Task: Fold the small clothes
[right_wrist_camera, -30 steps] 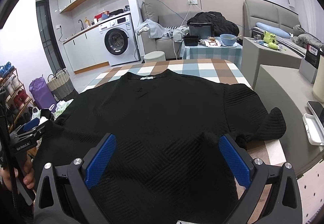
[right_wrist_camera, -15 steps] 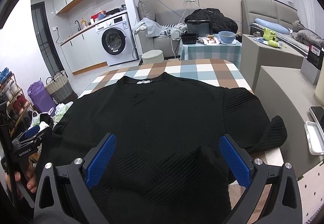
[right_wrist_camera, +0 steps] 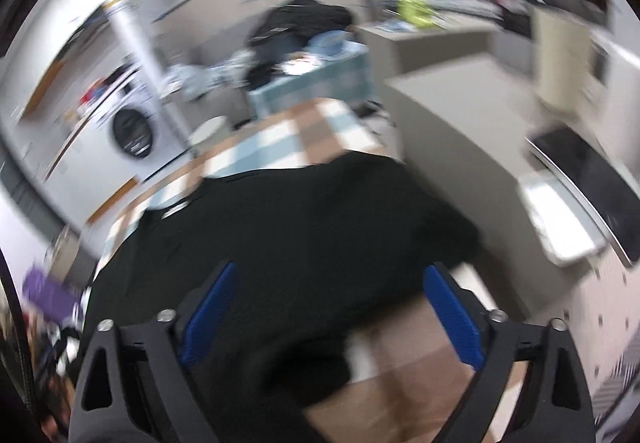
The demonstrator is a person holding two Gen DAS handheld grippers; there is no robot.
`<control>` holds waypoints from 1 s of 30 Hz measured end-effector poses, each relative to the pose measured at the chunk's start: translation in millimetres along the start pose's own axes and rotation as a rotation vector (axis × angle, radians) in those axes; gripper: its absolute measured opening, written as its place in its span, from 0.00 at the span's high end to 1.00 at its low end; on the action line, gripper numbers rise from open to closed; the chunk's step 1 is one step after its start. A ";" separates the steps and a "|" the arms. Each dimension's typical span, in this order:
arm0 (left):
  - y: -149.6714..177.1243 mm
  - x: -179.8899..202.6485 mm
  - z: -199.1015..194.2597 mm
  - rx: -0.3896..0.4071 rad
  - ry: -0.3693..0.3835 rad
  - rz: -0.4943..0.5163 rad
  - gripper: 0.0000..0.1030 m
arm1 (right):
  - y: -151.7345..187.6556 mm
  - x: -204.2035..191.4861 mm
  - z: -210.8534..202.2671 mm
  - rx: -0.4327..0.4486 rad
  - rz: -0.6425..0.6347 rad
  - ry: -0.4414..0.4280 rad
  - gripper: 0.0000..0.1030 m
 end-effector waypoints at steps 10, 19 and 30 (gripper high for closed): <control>-0.3 -22.3 26.1 -0.037 -0.056 -0.015 0.01 | -1.3 46.4 51.6 -0.113 0.173 0.040 0.30; 7.0 -24.6 30.7 -0.066 -0.148 0.015 0.01 | -5.4 53.9 52.9 -0.087 0.155 0.087 0.90; 14.0 -53.2 10.9 -0.064 -0.150 -0.058 0.01 | -36.0 -128.9 11.2 0.055 -0.274 -0.303 0.91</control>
Point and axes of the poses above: each gripper's, at about its wrist camera, not at the fingertips, and z roughly the way its jaws point, x to its right, y to its underside, the point moved 9 cm from there along z, roughly the way its jaws point, and after that the axes turned 2 degrees about -z, right-handed, at the moved point
